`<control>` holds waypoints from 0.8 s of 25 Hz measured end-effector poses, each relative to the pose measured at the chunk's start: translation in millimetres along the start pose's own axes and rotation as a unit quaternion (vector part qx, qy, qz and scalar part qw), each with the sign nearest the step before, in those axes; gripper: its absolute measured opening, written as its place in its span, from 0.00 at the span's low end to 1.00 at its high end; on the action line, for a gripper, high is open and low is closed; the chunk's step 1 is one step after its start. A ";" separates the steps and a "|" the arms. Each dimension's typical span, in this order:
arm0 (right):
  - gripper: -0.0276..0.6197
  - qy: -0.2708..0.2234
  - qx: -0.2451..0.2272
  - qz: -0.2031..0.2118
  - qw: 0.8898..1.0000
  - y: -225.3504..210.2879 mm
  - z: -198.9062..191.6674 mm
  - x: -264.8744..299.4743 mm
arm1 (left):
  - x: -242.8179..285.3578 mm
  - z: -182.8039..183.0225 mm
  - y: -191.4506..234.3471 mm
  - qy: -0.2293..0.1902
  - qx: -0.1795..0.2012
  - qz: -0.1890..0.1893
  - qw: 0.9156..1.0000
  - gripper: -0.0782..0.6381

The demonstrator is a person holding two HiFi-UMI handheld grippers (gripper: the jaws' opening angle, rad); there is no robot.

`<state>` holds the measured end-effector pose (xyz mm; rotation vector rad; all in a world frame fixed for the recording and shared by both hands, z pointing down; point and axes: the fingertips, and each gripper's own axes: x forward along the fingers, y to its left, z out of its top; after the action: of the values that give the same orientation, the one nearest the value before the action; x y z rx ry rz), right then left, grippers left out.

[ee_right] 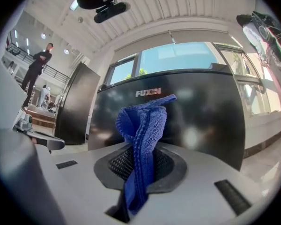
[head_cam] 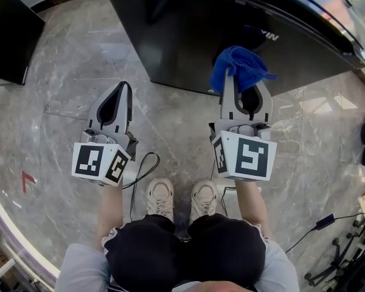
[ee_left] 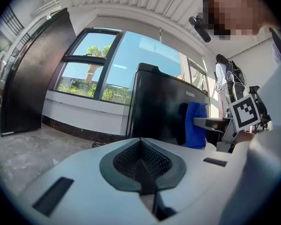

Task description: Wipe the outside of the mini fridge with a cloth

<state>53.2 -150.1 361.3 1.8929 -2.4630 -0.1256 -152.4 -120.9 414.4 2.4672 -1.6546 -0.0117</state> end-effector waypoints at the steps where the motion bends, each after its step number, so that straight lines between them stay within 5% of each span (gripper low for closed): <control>1: 0.16 0.001 0.000 -0.013 1.000 -10.5 -0.7 -4.2 | 0.6 -0.7 -1.3 0.001 0.000 -0.001 1.000 0.12; 20: 0.16 0.020 0.002 -0.194 0.981 -157.8 -16.6 -57.2 | 4.1 -3.2 -15.4 0.007 0.006 -0.017 1.000 0.12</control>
<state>221.3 -135.9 366.0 2.3264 -2.0395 -0.0897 -136.4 -118.6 415.7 2.4984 -1.6111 0.0106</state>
